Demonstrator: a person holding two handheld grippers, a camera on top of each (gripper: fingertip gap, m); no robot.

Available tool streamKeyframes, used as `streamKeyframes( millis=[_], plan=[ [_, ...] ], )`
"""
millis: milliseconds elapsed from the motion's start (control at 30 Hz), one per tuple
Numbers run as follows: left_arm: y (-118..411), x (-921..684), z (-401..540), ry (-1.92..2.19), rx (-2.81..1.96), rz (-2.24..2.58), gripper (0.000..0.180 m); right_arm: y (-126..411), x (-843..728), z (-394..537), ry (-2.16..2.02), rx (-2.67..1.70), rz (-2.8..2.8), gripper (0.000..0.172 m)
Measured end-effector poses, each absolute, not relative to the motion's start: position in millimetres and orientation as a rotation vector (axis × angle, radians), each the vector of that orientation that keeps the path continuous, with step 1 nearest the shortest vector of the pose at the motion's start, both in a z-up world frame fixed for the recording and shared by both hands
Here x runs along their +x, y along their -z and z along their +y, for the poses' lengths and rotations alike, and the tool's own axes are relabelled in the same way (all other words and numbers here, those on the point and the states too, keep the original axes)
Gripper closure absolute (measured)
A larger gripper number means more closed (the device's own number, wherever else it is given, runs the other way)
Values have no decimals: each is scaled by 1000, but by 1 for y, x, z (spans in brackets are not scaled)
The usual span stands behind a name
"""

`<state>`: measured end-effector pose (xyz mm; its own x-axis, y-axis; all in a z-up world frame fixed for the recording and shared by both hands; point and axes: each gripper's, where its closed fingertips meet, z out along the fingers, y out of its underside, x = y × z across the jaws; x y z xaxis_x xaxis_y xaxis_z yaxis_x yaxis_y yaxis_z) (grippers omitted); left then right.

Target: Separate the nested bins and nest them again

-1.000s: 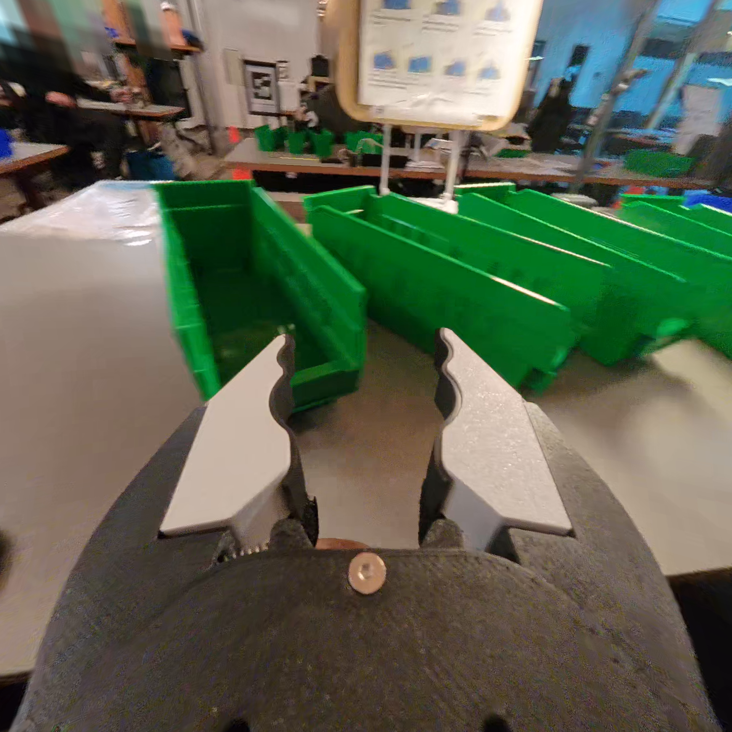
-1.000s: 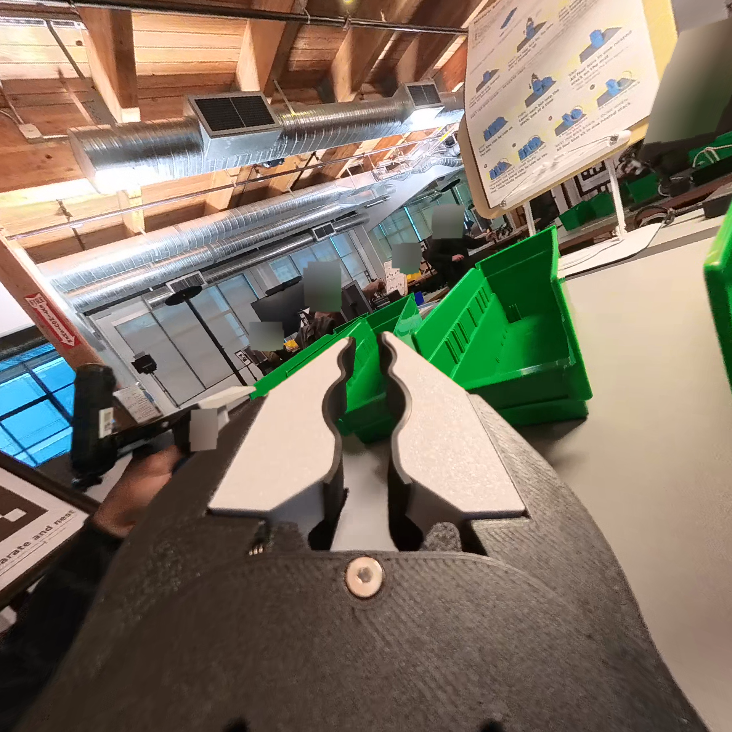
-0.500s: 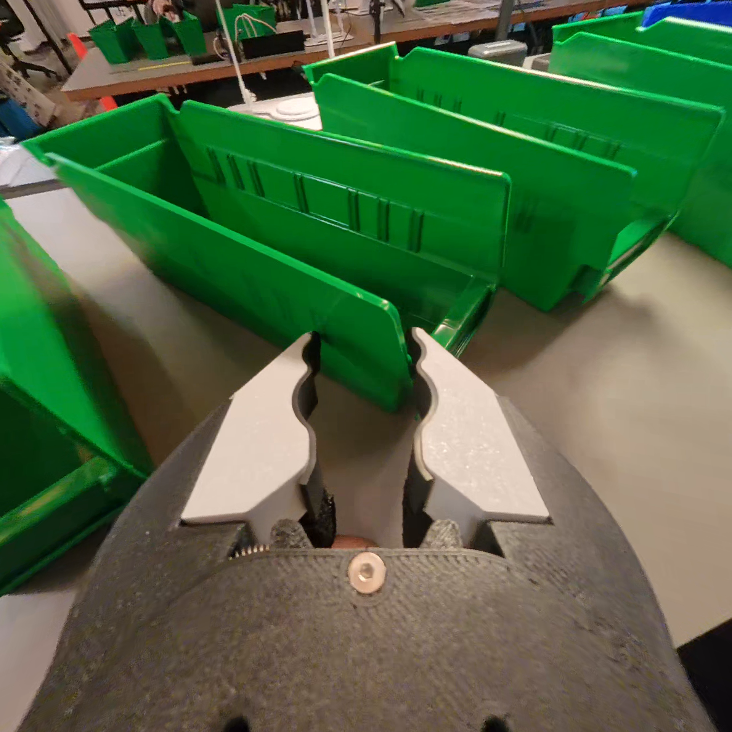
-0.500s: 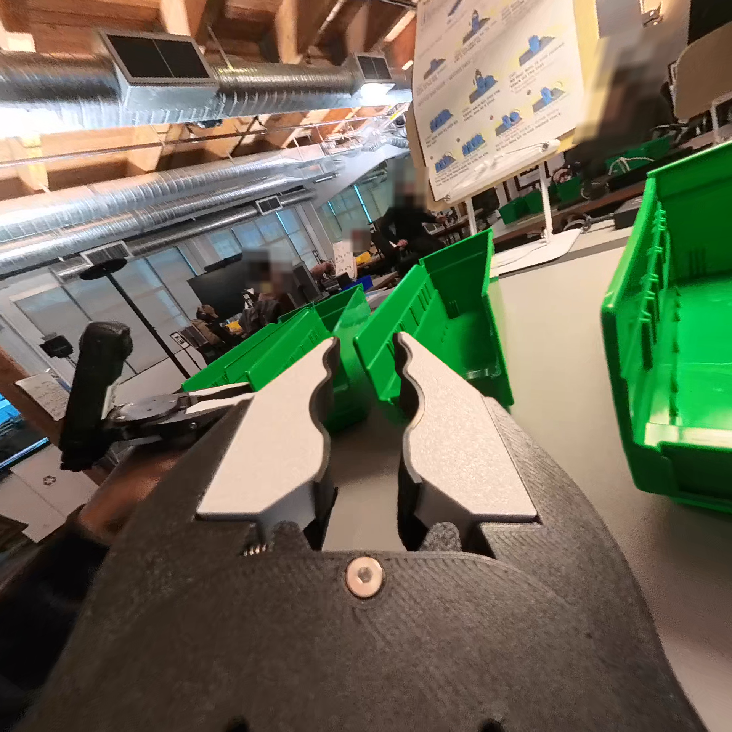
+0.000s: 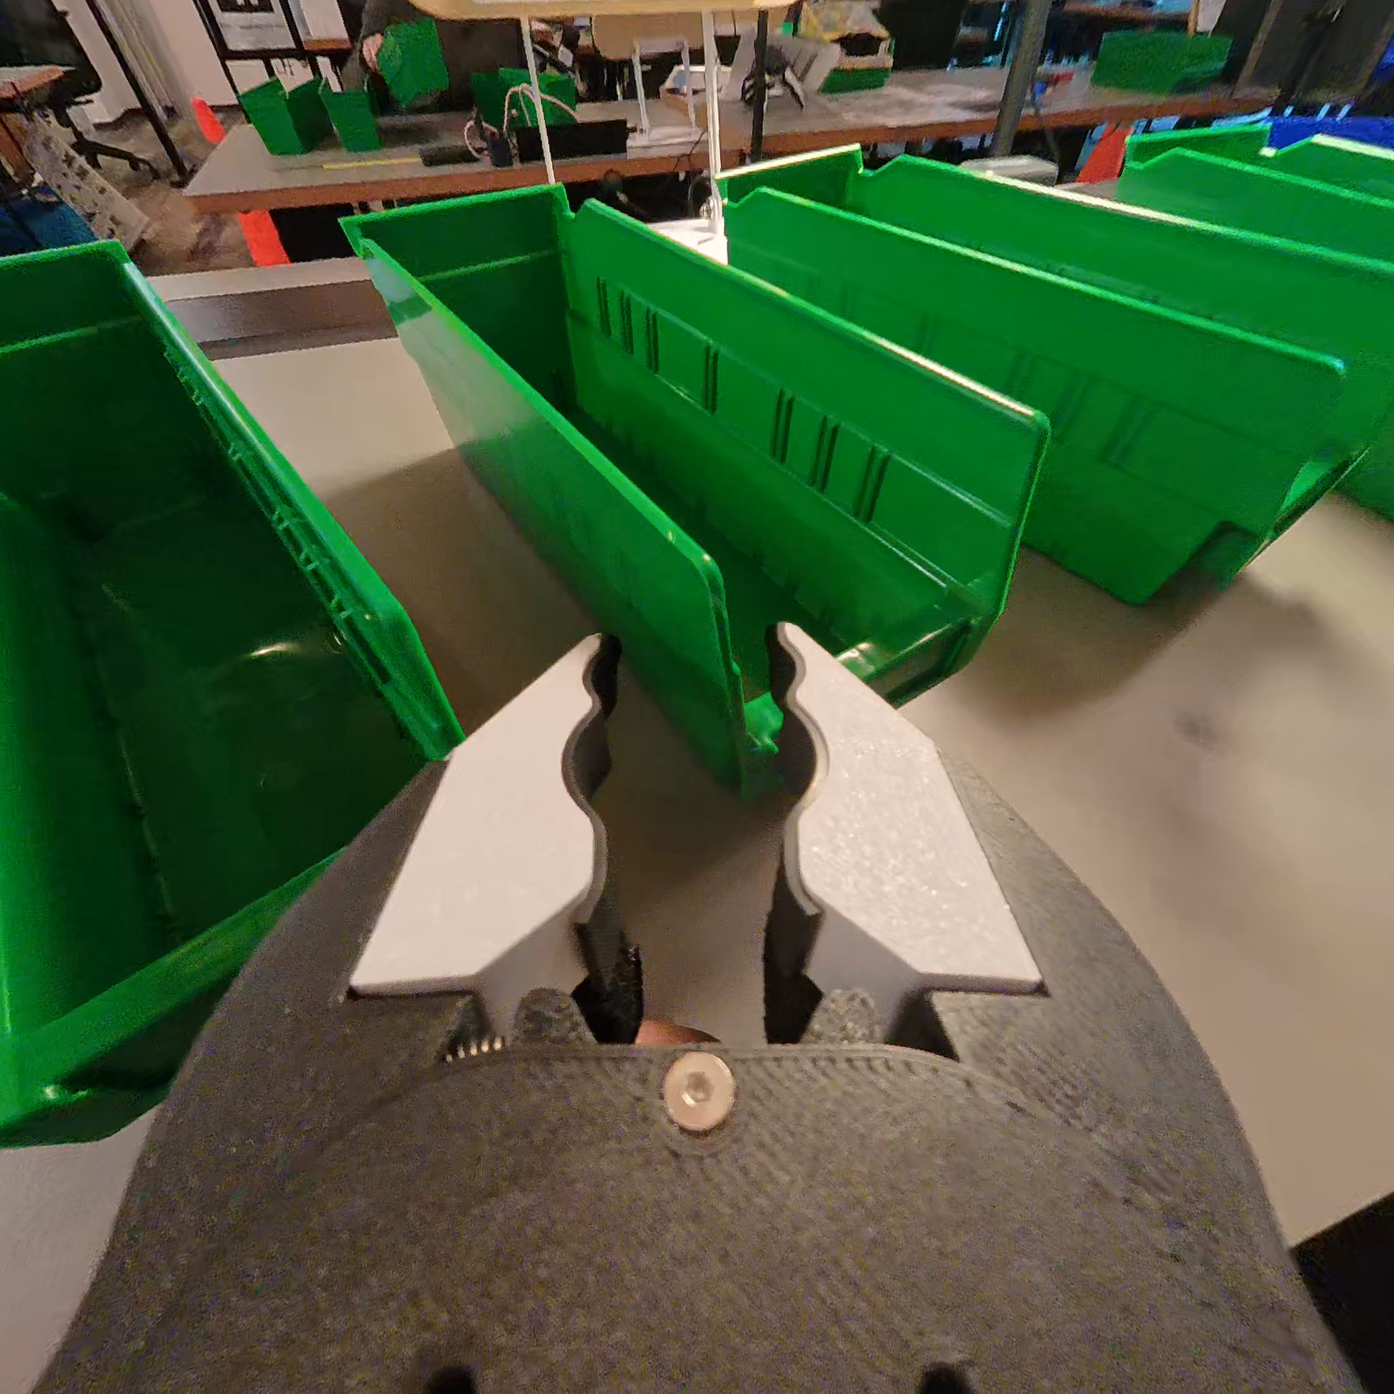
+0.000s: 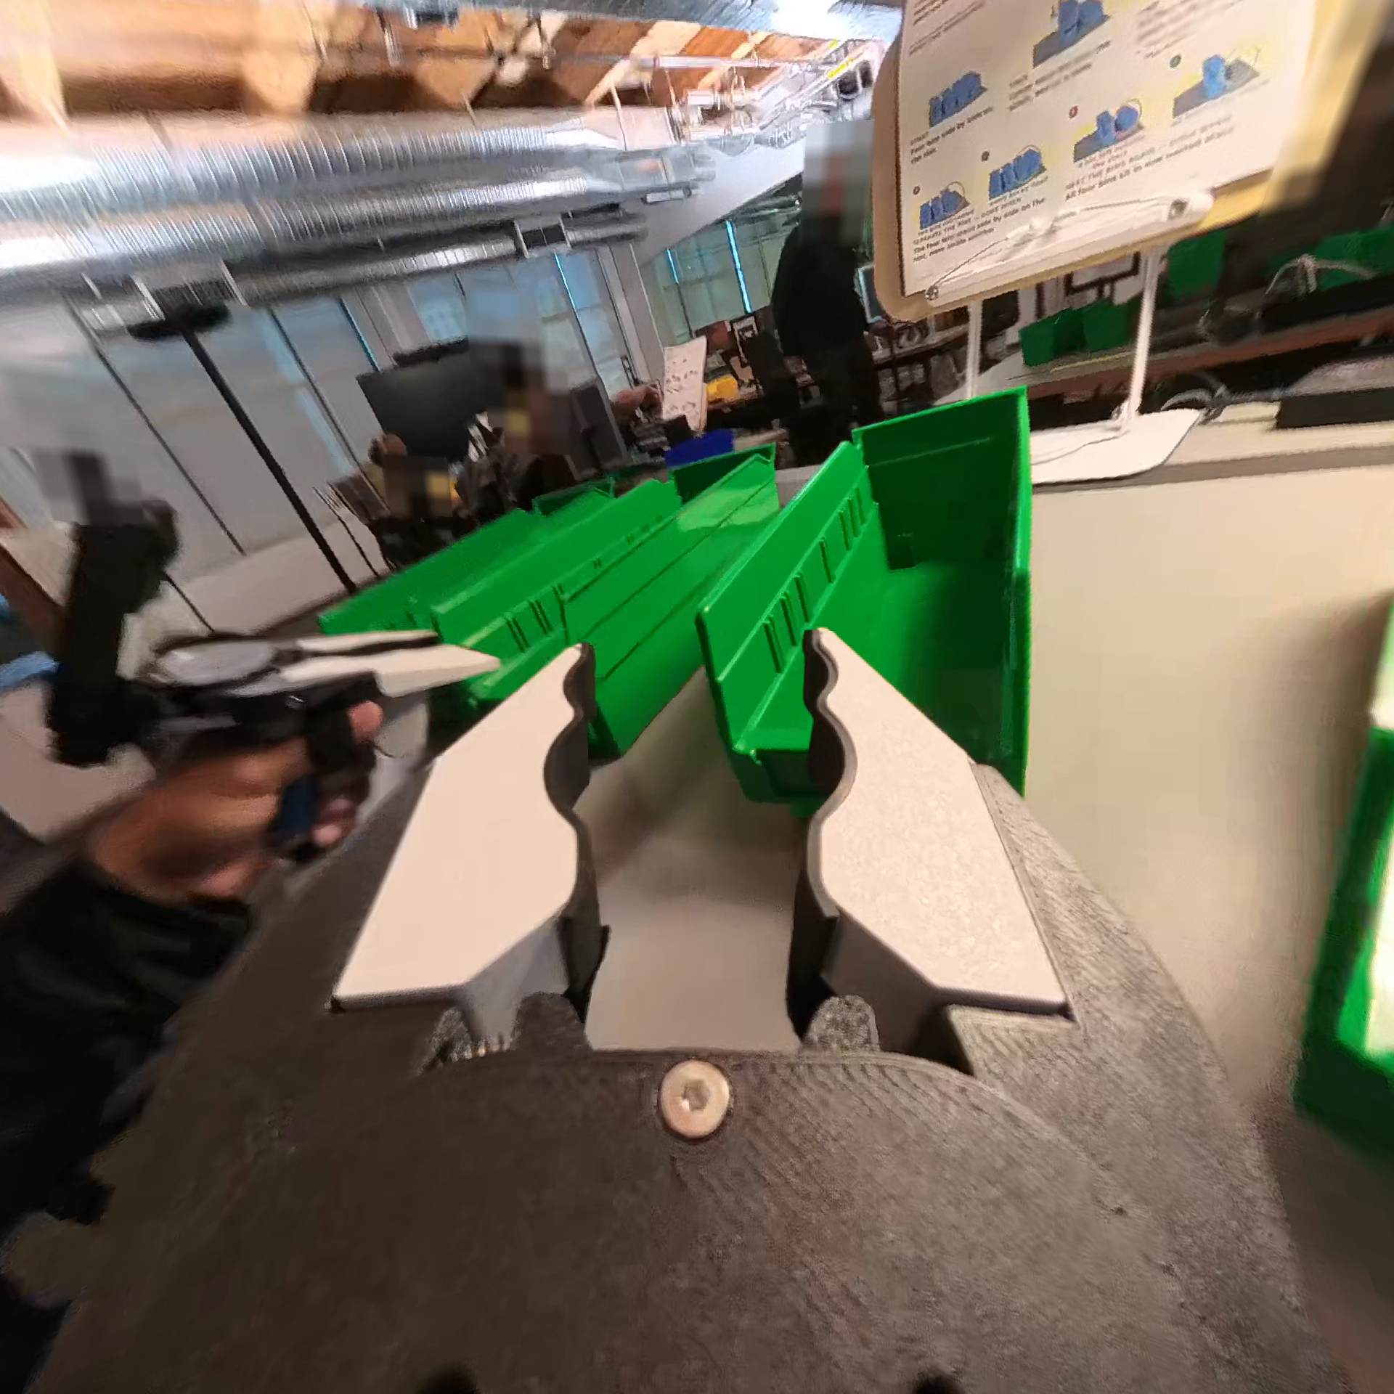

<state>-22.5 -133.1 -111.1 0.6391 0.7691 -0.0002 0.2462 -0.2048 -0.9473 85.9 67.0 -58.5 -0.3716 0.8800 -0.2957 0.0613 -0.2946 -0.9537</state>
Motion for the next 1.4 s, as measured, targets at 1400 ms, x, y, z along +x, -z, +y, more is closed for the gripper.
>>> streamKeyframes(
  millis=[1400],
  plan=[
    [107, -14, -129, -435, -1714, -786, 134, 83, 71, 24, -1148, -1076, -1600, 132]
  ],
)
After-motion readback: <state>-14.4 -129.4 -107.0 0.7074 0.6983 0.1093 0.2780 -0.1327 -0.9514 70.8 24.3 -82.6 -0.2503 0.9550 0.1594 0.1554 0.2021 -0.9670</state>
